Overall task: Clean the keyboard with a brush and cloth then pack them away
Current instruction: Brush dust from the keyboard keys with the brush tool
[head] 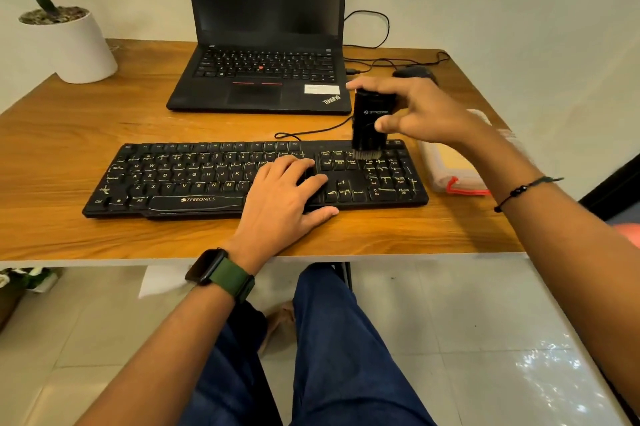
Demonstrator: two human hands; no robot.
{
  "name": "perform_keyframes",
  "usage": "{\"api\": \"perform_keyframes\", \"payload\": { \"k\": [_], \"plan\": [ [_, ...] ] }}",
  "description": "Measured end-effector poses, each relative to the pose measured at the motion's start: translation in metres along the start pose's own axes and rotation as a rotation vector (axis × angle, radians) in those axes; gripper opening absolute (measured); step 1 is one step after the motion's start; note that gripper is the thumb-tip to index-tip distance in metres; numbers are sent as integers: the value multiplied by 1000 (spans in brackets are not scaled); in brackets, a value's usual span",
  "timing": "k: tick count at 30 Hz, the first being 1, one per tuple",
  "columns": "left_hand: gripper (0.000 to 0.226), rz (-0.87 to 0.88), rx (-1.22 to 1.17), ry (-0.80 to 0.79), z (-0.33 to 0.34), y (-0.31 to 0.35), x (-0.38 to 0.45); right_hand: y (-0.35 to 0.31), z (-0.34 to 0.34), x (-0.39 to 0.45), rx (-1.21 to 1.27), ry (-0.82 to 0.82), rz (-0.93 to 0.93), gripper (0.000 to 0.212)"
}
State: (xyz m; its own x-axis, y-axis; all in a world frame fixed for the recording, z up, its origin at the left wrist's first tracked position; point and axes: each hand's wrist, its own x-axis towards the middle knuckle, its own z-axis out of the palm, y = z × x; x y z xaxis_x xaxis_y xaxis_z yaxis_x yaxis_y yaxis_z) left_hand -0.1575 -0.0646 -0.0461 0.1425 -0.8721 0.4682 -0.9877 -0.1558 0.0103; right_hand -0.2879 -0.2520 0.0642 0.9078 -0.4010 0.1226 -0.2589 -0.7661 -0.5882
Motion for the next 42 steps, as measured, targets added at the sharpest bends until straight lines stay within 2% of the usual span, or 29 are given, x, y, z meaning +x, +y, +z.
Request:
{"api": "perform_keyframes", "payload": {
  "k": [5, 8, 15, 21, 26, 34, 37, 42],
  "plan": [
    [57, 9, 8, 20, 1, -1, 0, 14, -25, -8, -120, -47, 51, 67],
    [57, 18, 12, 45, 1, 0, 1, 17, -33, -11, -90, 4, 63, 68],
    [57, 22, 11, 67, 4, -1, -1, 6, -3, 2, -93, -28, 7, 67],
    [56, 29, 6, 70, 3, -1, -1, 1, 5, 5, 252, 75, 38, 68],
    [57, 28, 13, 63, 2, 0, -1, 11, 0, -6, 121, 35, 38, 67],
    [57, 26, 14, 53, 3, 0, -1, 20, -16, -23, 35, 202, 82, 65],
    [57, 23, 15, 49, 4, -1, -1, 16, -1, -22, -32, 196, 65, 64],
    [56, 29, 6, 61, 4, -1, -1, 9, -3, -17, 169, 142, 51, 65]
  ]
}}
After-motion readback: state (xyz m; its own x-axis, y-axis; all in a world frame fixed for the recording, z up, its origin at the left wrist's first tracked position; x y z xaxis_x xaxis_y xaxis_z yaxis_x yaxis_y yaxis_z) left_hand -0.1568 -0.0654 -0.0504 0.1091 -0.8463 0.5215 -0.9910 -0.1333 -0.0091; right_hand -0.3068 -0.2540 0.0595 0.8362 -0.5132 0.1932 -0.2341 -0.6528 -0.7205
